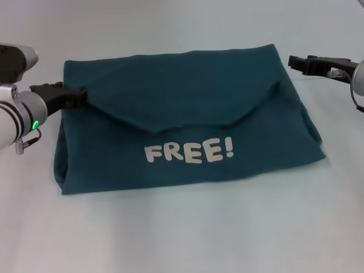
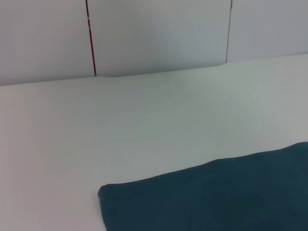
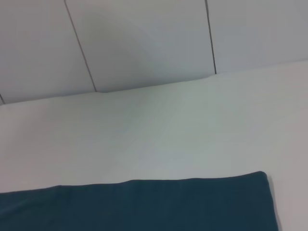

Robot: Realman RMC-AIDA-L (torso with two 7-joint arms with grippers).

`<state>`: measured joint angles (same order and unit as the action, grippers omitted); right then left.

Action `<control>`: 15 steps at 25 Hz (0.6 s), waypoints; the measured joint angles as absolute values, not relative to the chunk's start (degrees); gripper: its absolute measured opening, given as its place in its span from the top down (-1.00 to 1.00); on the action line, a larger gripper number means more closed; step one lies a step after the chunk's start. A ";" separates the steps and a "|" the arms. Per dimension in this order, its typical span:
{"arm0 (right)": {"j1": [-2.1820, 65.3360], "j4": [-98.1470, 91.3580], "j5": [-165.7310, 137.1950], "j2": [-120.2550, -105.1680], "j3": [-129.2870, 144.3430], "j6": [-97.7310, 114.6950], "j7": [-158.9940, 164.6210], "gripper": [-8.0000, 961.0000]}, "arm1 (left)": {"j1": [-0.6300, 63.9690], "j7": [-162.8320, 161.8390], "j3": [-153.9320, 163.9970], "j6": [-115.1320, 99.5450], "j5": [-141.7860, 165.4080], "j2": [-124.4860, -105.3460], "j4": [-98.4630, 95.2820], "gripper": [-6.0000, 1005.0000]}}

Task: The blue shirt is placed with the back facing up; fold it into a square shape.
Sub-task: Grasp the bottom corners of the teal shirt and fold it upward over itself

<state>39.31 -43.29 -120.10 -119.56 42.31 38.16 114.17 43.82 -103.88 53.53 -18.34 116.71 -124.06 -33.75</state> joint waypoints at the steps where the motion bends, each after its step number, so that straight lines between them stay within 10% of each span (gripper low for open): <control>1: 39.33 -43.21 -120.09 -119.55 42.36 38.14 113.90 0.29 | 43.82 -103.88 53.49 -18.31 116.71 -124.06 -33.71 0.01; 15: 38.08 -44.01 -120.06 -119.48 42.51 44.10 114.17 -0.76 | 40.71 -107.23 46.15 -33.99 117.14 -121.95 -37.19 -0.73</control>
<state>38.08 -44.01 -120.06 -119.48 42.51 44.10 114.17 40.71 -107.23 46.15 -33.99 117.14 -121.95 -37.19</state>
